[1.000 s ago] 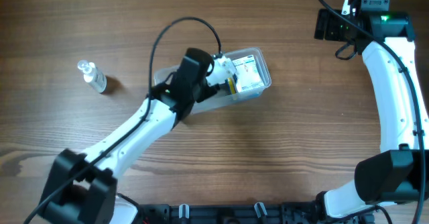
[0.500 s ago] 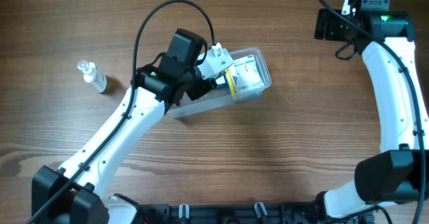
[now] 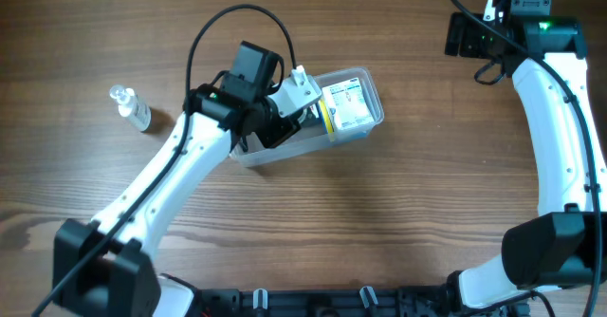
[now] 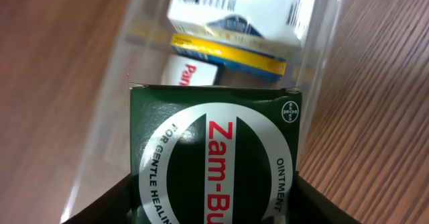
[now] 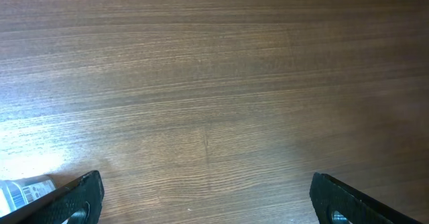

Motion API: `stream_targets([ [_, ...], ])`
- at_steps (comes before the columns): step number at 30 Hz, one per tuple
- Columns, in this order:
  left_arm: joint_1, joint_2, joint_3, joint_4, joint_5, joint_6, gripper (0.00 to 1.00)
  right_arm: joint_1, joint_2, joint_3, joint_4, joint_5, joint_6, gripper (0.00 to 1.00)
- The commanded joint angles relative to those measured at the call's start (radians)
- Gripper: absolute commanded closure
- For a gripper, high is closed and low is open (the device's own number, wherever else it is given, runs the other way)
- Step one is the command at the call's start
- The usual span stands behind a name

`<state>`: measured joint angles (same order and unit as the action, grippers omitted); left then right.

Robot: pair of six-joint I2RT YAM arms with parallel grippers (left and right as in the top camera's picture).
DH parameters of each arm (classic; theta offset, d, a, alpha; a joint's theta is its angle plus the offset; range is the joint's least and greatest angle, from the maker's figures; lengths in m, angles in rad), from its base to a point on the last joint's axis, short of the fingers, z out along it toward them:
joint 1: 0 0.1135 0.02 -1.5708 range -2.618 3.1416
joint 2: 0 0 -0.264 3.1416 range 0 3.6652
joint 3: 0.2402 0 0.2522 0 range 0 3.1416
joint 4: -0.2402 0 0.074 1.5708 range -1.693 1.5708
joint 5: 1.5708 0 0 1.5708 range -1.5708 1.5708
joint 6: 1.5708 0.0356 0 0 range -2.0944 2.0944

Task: Pack container
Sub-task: 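Lower the tin into the container beside Panadol and release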

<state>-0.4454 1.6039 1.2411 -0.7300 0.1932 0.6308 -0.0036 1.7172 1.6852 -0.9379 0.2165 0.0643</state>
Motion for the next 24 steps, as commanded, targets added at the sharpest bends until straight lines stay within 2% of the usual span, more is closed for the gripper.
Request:
stream_targets([
  [1,0.005,0.067,0.021,0.0,0.028,0.019,0.42,0.002,0.009,-0.005,0.003,-0.013,0.017,0.0],
  [6,0.005,0.119,0.021,0.014,0.028,0.022,0.42,0.002,0.009,-0.005,0.003,-0.013,0.016,0.0],
  [10,0.005,0.153,0.021,0.018,0.028,0.097,0.43,0.002,0.009,-0.005,0.003,-0.013,0.017,0.0],
  [17,0.005,0.192,0.021,0.037,0.027,0.129,0.43,0.002,0.009,-0.005,0.003,-0.013,0.017,0.0],
  [20,0.005,0.192,0.021,0.047,0.027,0.129,0.39,0.002,0.009,-0.005,0.003,-0.013,0.016,0.0],
  [24,0.005,0.192,0.021,0.061,0.027,0.129,0.28,0.002,0.009,-0.005,0.003,-0.013,0.017,0.0],
])
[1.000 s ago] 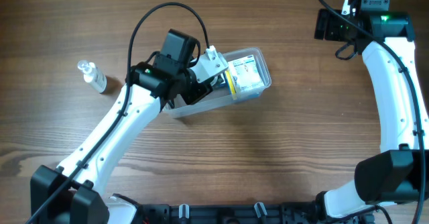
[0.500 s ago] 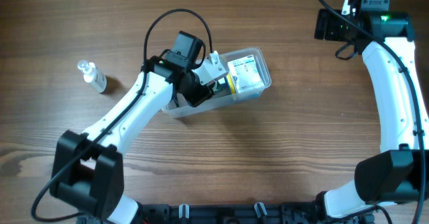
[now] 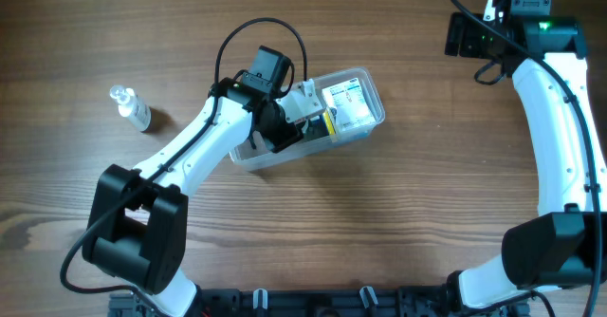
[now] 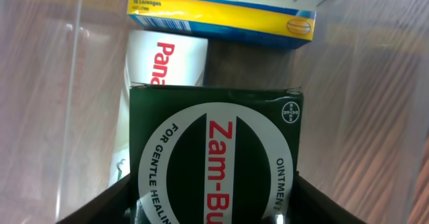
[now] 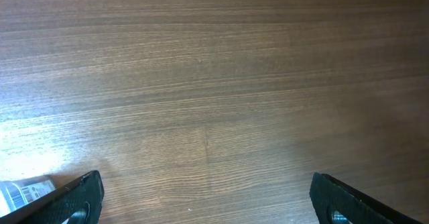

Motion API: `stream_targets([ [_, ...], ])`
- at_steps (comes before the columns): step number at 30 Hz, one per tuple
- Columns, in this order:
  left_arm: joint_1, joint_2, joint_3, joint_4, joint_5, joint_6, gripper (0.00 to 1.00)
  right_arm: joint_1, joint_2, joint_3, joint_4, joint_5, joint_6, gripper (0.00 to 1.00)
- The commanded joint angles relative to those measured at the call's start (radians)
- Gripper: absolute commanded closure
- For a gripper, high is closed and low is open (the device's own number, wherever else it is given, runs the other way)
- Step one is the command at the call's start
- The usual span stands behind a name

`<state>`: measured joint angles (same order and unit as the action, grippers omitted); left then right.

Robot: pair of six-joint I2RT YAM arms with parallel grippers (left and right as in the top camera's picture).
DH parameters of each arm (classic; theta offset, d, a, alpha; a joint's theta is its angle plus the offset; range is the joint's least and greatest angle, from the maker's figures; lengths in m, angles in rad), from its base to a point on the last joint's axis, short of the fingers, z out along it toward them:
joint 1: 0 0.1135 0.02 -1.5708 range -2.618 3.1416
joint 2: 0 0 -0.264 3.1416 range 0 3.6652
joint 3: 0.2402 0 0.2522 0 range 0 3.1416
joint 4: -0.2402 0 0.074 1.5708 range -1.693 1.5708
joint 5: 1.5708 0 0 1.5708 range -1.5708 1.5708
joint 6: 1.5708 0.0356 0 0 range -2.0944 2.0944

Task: Pack container
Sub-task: 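Lower the tin into the container beside Panadol and release, then lift the left gripper out of the container and move left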

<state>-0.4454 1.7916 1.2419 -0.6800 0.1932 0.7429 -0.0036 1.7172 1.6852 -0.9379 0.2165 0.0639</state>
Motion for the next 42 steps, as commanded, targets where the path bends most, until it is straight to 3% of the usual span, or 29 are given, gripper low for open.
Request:
stream_targets([
  [1,0.005,0.005,0.021,0.014,0.027,0.016,0.27,0.002,0.009,-0.005,0.003,-0.013,0.017,0.0],
  [12,0.004,0.005,0.021,0.022,0.027,0.016,0.16,0.002,0.009,-0.005,0.003,-0.013,0.017,0.0],
  [25,0.004,0.004,0.021,0.121,-0.019,0.0,0.22,0.002,0.009,-0.005,0.003,-0.013,0.017,0.0],
  [35,-0.018,-0.147,0.021,0.135,-0.019,-0.24,0.15,0.002,0.009,-0.005,0.003,-0.013,0.017,0.0],
  [38,-0.018,-0.257,0.022,0.123,-0.019,-0.394,0.06,0.002,0.009,-0.005,0.003,-0.013,0.017,0.0],
  [42,-0.016,-0.423,0.022,0.002,-0.019,-0.596,0.06,0.002,0.009,-0.005,0.003,-0.013,0.017,0.0],
])
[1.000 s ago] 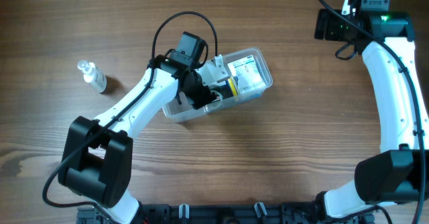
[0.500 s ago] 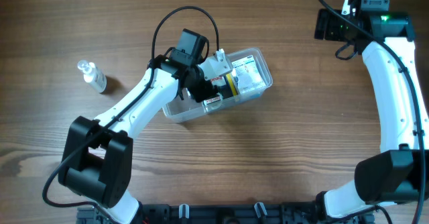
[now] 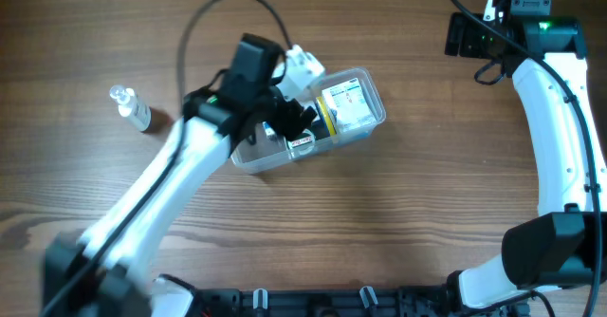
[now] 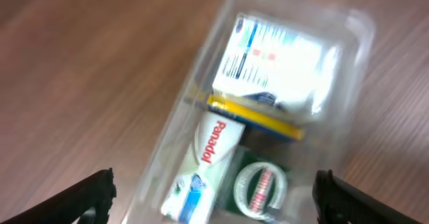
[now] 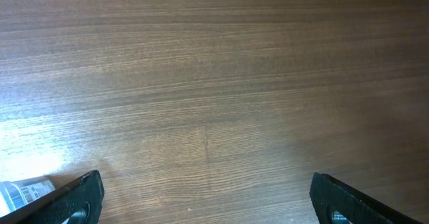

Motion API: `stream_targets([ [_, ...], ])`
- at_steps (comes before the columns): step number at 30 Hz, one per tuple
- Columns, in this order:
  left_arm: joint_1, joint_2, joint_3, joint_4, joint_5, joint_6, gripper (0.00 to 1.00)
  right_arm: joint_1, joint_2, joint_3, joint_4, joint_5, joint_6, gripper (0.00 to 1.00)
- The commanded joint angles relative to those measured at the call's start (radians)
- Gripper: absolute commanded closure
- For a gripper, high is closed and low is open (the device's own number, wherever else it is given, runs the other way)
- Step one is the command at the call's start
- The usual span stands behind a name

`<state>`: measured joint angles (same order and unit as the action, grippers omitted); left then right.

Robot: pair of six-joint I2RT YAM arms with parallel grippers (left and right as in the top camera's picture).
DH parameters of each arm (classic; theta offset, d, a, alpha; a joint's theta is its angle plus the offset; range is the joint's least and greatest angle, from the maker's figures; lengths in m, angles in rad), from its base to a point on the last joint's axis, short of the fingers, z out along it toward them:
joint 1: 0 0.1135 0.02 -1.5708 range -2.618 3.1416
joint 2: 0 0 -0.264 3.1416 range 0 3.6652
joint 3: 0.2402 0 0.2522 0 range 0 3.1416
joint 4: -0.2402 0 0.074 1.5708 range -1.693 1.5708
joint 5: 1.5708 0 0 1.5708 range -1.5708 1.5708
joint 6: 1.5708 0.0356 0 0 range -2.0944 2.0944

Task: Pack container
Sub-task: 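Lift the left gripper out of the container and move left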

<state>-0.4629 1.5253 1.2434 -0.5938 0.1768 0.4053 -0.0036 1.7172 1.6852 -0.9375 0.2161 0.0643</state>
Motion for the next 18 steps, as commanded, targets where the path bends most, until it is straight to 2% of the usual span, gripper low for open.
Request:
stream_targets([
  [1,0.001,-0.181,0.02,-0.122,-0.002,-0.288,0.06,0.002,0.009,-0.005,0.002,-0.013,0.016,0.0],
  [7,0.0,-0.24,0.014,-0.526,-0.002,-0.495,0.0,0.002,0.009,-0.005,0.002,-0.013,0.016,0.0],
  [9,0.0,-0.224,-0.003,-0.599,-0.002,-0.537,0.0,0.002,0.009,-0.005,0.002,-0.013,0.016,0.0],
  [18,-0.001,-0.126,-0.135,-0.561,0.036,-0.69,0.0,0.002,0.009,-0.005,0.002,-0.013,0.017,0.0],
])
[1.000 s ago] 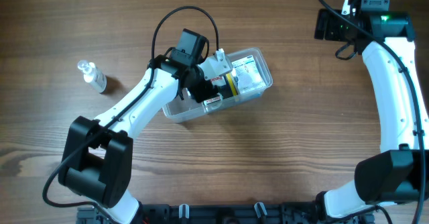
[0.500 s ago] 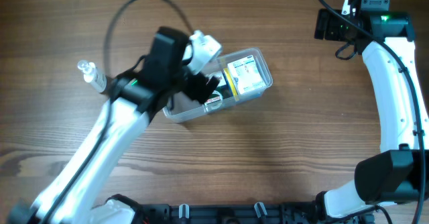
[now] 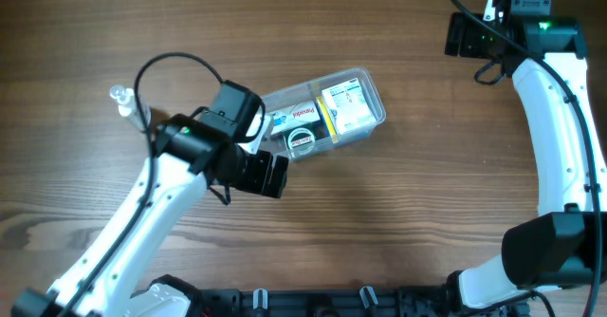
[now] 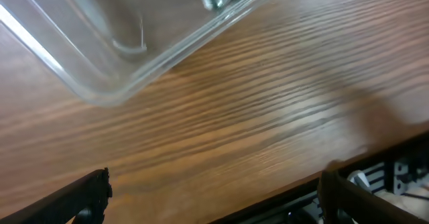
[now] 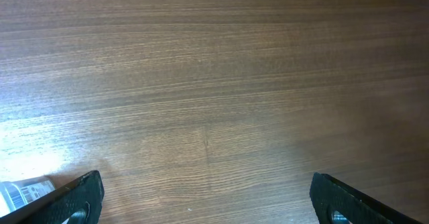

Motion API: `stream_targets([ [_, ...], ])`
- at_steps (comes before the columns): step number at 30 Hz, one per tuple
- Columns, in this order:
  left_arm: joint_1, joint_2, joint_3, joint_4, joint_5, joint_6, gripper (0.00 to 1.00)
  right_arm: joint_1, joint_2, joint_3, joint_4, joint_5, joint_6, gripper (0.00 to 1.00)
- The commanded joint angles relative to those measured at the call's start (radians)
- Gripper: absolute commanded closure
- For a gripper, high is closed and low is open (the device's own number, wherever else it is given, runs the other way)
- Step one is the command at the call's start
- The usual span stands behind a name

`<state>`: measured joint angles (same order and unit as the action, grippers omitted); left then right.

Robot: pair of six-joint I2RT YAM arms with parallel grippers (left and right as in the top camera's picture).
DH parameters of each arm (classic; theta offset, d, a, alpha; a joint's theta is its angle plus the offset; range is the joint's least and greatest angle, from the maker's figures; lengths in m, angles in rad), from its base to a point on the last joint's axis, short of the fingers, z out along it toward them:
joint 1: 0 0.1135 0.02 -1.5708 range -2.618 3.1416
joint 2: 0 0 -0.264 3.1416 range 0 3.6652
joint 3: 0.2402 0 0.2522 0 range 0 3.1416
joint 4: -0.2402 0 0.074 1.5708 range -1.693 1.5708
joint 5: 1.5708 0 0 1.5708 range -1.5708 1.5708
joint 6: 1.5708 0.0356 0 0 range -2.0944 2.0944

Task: Pack container
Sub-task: 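Lift the left gripper out of the container and move left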

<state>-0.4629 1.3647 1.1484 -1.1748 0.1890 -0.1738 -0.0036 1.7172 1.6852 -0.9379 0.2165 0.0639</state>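
The clear plastic container (image 3: 353, 78) lies on the wood table, left of centre. Inside it are a white labelled box (image 3: 345, 103), a yellow-edged box (image 3: 325, 120), a white Panadol box (image 3: 283, 122) and the green Zam-Buk box (image 3: 302, 139). My left gripper (image 4: 214, 204) stands open and empty just on the near side of the container, whose rounded corner (image 4: 127, 56) fills the top of the left wrist view. At the far right my right gripper (image 5: 208, 200) is open over bare wood.
A small clear bottle (image 3: 119, 96) stands at the left, partly behind my left arm's cable. The table's front edge (image 4: 375, 153) and dark rigging below it show in the left wrist view.
My left gripper was open above the container. It is now on the container's near side, closer to the table's front edge. The right arm has not moved.
My left gripper was shut on the green Zam-Buk box just over the container. Then it had the box down inside, next to the Panadol box. Then it stood open above the container with the box lying in it, and now it is off to the near side.
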Motion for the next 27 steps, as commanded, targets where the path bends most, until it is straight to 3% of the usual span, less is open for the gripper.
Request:
stream_targets([
  [1,-0.002,0.05,-0.055,0.037,0.024,-0.135,0.0,0.002,0.009,-0.005,0.003,-0.013,0.017,0.0],
  [14,-0.002,0.254,-0.116,0.319,-0.101,-0.214,0.0,0.002,0.009,-0.005,0.003,-0.013,0.017,0.0],
  [27,0.001,0.244,-0.098,0.385,-0.248,-0.222,0.0,0.002,0.009,-0.005,0.003,-0.013,0.017,0.0],
])
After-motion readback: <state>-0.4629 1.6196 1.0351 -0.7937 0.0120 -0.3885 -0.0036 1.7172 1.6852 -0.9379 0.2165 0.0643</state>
